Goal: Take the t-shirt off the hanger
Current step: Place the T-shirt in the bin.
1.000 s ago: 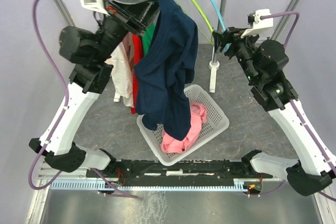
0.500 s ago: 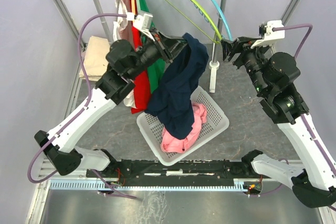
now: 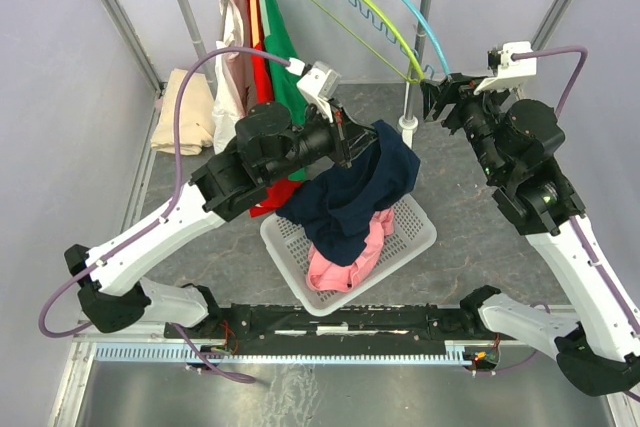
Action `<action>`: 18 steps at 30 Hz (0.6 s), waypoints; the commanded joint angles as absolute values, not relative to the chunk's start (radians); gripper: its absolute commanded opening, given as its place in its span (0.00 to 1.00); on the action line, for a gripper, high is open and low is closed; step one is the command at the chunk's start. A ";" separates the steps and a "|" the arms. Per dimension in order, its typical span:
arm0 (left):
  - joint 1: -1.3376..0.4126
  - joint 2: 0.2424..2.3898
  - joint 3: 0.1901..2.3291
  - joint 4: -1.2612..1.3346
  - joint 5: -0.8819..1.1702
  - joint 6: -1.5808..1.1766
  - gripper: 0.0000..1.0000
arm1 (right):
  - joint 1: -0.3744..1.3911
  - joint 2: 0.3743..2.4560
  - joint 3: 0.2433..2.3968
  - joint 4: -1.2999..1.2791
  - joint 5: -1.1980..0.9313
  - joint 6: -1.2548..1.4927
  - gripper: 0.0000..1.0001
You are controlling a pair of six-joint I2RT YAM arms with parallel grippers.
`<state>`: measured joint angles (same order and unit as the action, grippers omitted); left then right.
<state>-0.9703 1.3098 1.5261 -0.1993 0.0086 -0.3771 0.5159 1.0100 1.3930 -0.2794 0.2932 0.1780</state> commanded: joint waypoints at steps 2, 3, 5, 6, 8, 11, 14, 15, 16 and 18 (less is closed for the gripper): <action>-0.992 1.262 1.553 -0.281 -0.053 -0.335 0.03 | 0.512 1.006 1.391 -0.261 0.320 0.170 0.77; -0.991 1.259 1.543 -0.291 -0.076 -0.335 0.03 | 0.512 1.007 1.390 -0.261 0.322 0.169 0.77; -0.991 1.249 1.518 -0.303 -0.110 -0.336 0.03 | 0.513 1.010 1.389 -0.261 0.324 0.168 0.77; -0.992 1.246 1.507 -0.307 -0.121 -0.336 0.03 | 0.513 1.012 1.390 -0.259 0.323 0.169 0.77; -0.994 1.239 1.497 -0.318 -0.143 -0.333 0.03 | 0.513 1.018 1.391 -0.258 0.319 0.169 0.77; -0.993 1.226 1.480 -0.329 -0.167 -0.328 0.09 | 0.512 1.024 1.391 -0.258 0.318 0.170 0.77; -0.993 1.210 1.460 -0.333 -0.182 -0.328 0.33 | 0.514 1.030 1.391 -0.258 0.316 0.171 0.77; -0.993 1.206 1.454 -0.333 -0.184 -0.329 0.41 | 0.513 1.031 1.391 -0.258 0.315 0.172 0.77; -0.993 1.201 1.451 -0.333 -0.184 -0.330 0.48 | 0.512 1.034 1.391 -0.258 0.314 0.172 0.77; -0.993 1.195 1.446 -0.334 -0.187 -0.331 0.57 | 0.513 1.036 1.392 -0.258 0.312 0.172 0.77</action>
